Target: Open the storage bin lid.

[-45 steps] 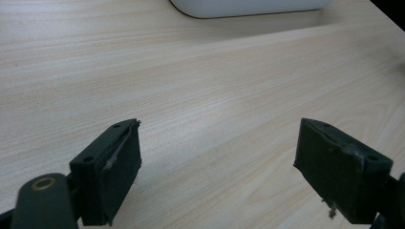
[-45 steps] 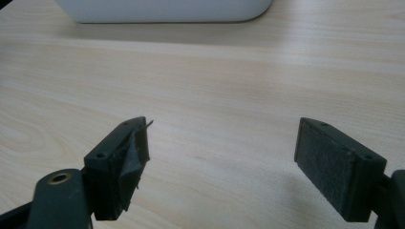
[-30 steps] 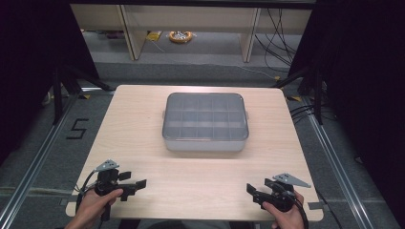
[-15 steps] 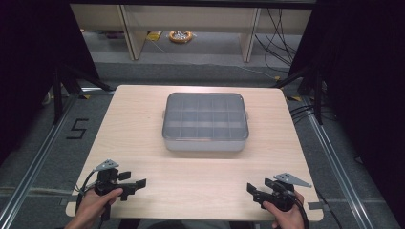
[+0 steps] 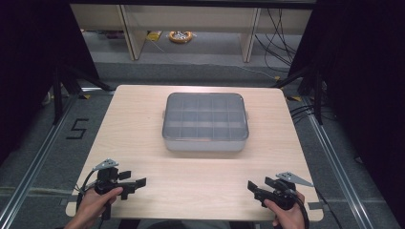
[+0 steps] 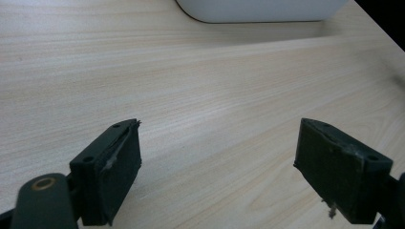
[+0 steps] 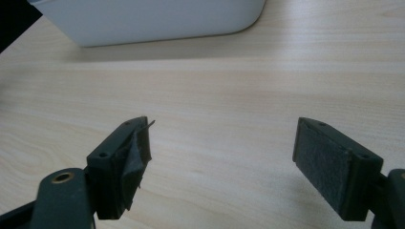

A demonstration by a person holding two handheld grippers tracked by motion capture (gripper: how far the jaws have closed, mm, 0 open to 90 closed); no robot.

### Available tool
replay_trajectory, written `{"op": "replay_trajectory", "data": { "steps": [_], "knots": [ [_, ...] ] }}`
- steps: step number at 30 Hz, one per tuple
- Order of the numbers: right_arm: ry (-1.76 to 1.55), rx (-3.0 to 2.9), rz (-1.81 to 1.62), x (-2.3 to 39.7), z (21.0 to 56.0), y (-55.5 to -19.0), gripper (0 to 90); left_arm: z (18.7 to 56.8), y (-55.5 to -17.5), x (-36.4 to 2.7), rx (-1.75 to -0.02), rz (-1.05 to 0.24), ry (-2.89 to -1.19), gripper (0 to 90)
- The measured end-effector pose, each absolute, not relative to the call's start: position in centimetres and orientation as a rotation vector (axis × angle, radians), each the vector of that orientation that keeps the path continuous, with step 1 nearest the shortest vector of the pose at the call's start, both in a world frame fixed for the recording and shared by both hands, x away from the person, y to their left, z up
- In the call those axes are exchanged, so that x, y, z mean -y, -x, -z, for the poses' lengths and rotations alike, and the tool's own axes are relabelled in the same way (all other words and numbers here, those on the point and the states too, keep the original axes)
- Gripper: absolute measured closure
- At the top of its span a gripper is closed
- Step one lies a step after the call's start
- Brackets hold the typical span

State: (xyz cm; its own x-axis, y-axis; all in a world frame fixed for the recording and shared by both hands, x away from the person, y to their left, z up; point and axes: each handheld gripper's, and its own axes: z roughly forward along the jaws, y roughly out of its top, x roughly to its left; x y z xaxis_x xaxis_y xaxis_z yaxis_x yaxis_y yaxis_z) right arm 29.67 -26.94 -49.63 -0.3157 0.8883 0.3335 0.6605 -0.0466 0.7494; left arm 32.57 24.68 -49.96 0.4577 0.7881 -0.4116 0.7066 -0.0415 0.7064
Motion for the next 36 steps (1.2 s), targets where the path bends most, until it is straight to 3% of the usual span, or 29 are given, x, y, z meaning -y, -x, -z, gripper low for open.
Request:
{"op": "replay_trajectory", "data": {
  "steps": [20,25,36],
  "knots": [
    [-1.791,-1.844,-1.426,27.8,48.9,-32.6,21.3,49.8,-34.0,-23.9,-1.289,-0.032,-1.721,15.7],
    [-1.742,-1.819,-1.460,28.8,47.4,-34.5,25.4,49.7,-35.1,-23.2,-1.292,-0.024,-1.724,16.9],
    [-1.781,-1.804,-1.580,28.9,45.6,-38.4,22.2,48.6,-38.0,-22.6,-1.294,-0.040,-1.701,17.7]
  ]
}}
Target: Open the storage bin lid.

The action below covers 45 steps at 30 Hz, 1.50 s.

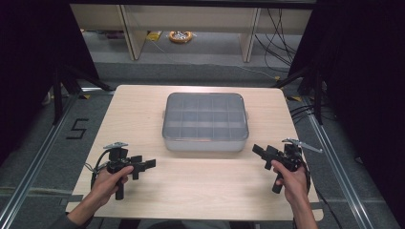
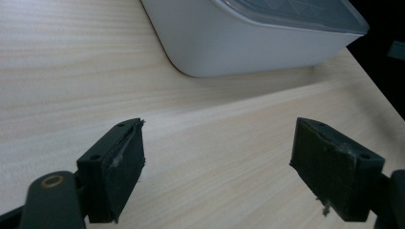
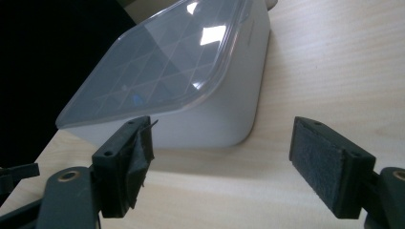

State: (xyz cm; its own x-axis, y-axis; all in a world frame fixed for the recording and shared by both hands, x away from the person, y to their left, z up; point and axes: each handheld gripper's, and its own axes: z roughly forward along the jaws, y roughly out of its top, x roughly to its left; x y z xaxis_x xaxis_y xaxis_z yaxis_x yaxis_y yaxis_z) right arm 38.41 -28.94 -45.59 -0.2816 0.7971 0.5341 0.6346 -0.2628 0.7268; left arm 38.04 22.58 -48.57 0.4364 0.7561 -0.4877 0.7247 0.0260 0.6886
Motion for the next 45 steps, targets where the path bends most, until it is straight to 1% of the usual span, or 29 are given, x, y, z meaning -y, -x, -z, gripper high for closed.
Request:
{"op": "replay_trajectory", "data": {
  "steps": [1,2,4,6,10,12,14,15,17,19,20,21,23,26,28,30,35,39,43,45],
  "knots": [
    [-1.781,-1.804,-1.580,28.9,45.6,-38.4,22.2,48.6,-38.3,-22.5,-1.292,-0.061,-1.702,17.7],
    [-1.772,-1.823,-1.557,28.9,45.4,-39.3,22.1,48.5,-38.5,-22.5,-1.294,-0.054,-1.709,17.8],
    [-1.775,-1.825,-1.571,28.8,45.3,-39.6,22.8,48.4,-39.0,-22.5,-1.299,-0.050,-1.699,17.8],
    [-1.705,-1.845,-1.540,29.0,45.2,-41.0,23.5,48.3,-39.3,-22.4,-1.303,-0.067,-1.688,18.2],
    [-1.754,-1.831,-1.566,28.6,44.8,-41.8,24.8,48.0,-40.0,-22.4,-1.301,-0.045,-1.689,18.2],
    [-1.774,-1.831,-1.557,28.4,44.6,-42.3,25.0,47.9,-40.2,-22.3,-1.307,-0.058,-1.678,18.3],
    [-1.711,-1.853,-1.530,28.5,44.6,-43.1,25.4,47.6,-40.6,-22.4,-1.308,-0.060,-1.682,18.2],
    [-1.757,-1.840,-1.523,28.2,44.5,-43.2,25.6,47.5,-40.8,-22.5,-1.302,-0.053,-1.686,18.3],
    [-1.719,-1.852,-1.513,28.2,44.4,-44.2,26.5,47.2,-41.2,-22.5,-1.313,-0.057,-1.668,18.2],
    [-1.784,-1.833,-1.519,27.8,44.2,-44.1,26.5,46.8,-41.6,-22.7,-1.311,-0.044,-1.653,18.2],
    [-1.723,-1.851,-1.513,28.0,44.3,-44.5,26.6,46.7,-41.8,-22.7,-1.309,-0.052,-1.647,18.2],
    [-1.778,-1.840,-1.521,27.7,44.1,-44.5,26.6,46.5,-42.1,-22.6,-1.308,-0.060,-1.651,18.2],
    [-1.737,-1.852,-1.505,27.7,44.2,-45.2,27.0,46.3,-42.7,-22.5,-1.318,-0.077,-1.650,18.2],
    [-1.793,-1.829,-1.523,27.5,44.0,-45.7,27.5,46.1,-44.0,-22.4,-1.335,-0.070,-1.649,18.3],
    [-1.728,-1.842,-1.501,27.7,44.3,-46.5,28.4,45.9,-44.8,-22.2,-1.344,-0.087,-1.651,18.3],
    [-1.831,-1.824,-1.522,27.3,44.0,-46.7,29.7,45.6,-45.6,-22.0,-1.352,-0.096,-1.656,18.7],
    [-1.812,-1.826,-1.514,27.1,44.1,-47.9,31.5,44.9,-47.2,-21.1,-1.357,-0.110,-1.653,19.1],
    [-1.832,-1.825,-1.515,27.1,44.1,-48.6,33.1,45.0,-48.6,-20.5,-1.377,-0.108,-1.665,19.8],
    [-1.865,-1.797,-1.534,27.1,44.0,-48.9,34.6,44.9,-49.7,-20.1,-1.394,-0.082,-1.644,21.0],
    [-1.858,-1.805,-1.540,27.1,44.1,-49.0,35.2,44.7,-50.3,-19.8,-1.401,-0.089,-1.637,22.6]
  ]
}}
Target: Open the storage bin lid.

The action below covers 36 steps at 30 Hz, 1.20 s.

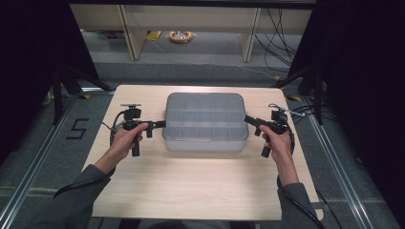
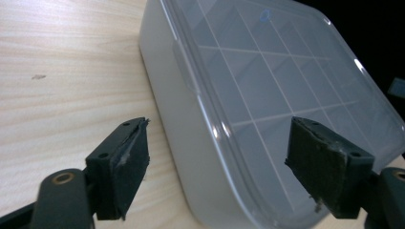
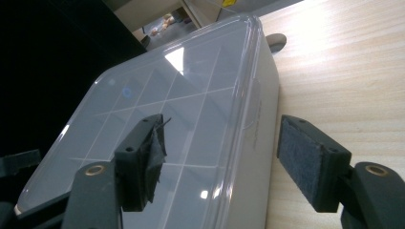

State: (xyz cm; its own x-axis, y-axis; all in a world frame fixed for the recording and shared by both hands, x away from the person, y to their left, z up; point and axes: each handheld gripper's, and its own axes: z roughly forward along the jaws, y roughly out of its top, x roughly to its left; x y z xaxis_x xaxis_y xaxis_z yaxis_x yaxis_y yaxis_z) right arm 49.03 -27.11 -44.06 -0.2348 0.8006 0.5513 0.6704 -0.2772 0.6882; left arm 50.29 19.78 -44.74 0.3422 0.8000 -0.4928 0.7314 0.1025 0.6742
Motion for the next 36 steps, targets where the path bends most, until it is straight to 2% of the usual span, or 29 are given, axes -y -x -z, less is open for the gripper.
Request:
{"op": "replay_trajectory", "data": {
  "steps": [10,11,18,19,20,26,36],
  "knots": [
    [-1.824,-1.810,-1.529,27.0,44.6,-50.5,38.9,44.9,-53.0,-19.6,-1.435,-0.063,-1.620,30.1],
    [-1.912,-1.791,-1.533,26.6,44.3,-50.3,38.9,45.0,-53.2,-19.6,-1.436,-0.064,-1.619,32.2],
    [-1.825,-1.806,-1.531,26.8,45.1,-51.0,39.4,45.7,-54.3,-20.0,-1.450,-0.031,-1.595,40.7],
    [-1.915,-1.787,-1.545,26.5,44.8,-50.8,39.9,45.7,-54.5,-20.0,-1.446,-0.019,-1.589,41.7],
    [-1.837,-1.826,-1.523,26.9,45.1,-51.0,40.0,45.7,-54.6,-19.9,-1.457,-0.005,-1.571,42.5],
    [-1.959,-1.787,-1.538,26.4,45.1,-51.3,41.9,45.9,-55.2,-19.3,-1.457,0.007,-1.579,50.5],
    [-1.956,-1.795,-1.534,25.8,45.8,-52.4,48.3,46.3,-55.9,-18.2,-1.476,0.017,-1.559,52.9]
  ]
}}
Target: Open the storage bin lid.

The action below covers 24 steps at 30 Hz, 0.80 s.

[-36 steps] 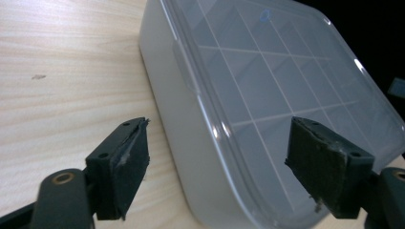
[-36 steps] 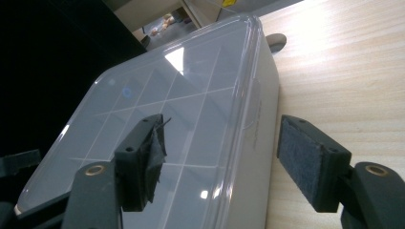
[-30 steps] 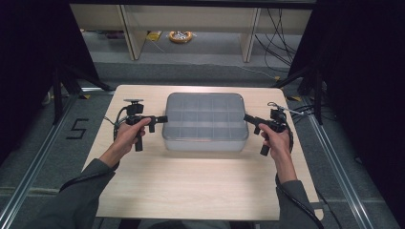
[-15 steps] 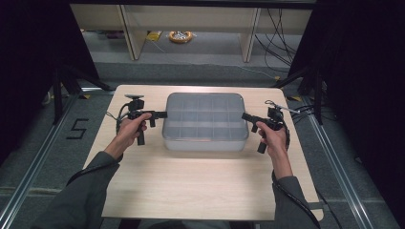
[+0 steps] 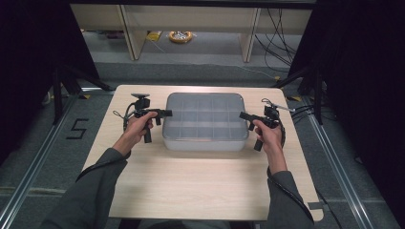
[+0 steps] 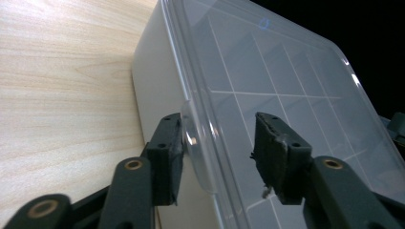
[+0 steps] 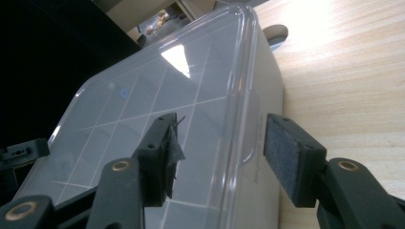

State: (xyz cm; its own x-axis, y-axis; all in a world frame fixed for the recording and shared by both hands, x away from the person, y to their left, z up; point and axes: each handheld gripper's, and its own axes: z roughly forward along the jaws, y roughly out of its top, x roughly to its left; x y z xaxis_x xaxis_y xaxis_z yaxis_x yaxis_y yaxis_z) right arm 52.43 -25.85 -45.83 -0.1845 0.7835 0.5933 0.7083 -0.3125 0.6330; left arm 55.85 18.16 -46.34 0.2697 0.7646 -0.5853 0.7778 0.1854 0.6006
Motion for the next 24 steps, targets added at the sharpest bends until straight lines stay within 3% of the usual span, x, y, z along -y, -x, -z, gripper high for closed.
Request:
{"op": "replay_trajectory", "data": {
  "steps": [11,24],
  "knots": [
    [-1.995,-1.723,-1.481,25.0,45.8,-52.6,60.8,46.1,-55.6,-18.0,-1.495,-0.007,-1.544,56.8],
    [-2.005,-1.640,-1.507,24.8,45.4,-52.2,63.5,45.1,-54.9,-18.0,-1.494,-0.032,-1.548,60.5]
  ]
}}
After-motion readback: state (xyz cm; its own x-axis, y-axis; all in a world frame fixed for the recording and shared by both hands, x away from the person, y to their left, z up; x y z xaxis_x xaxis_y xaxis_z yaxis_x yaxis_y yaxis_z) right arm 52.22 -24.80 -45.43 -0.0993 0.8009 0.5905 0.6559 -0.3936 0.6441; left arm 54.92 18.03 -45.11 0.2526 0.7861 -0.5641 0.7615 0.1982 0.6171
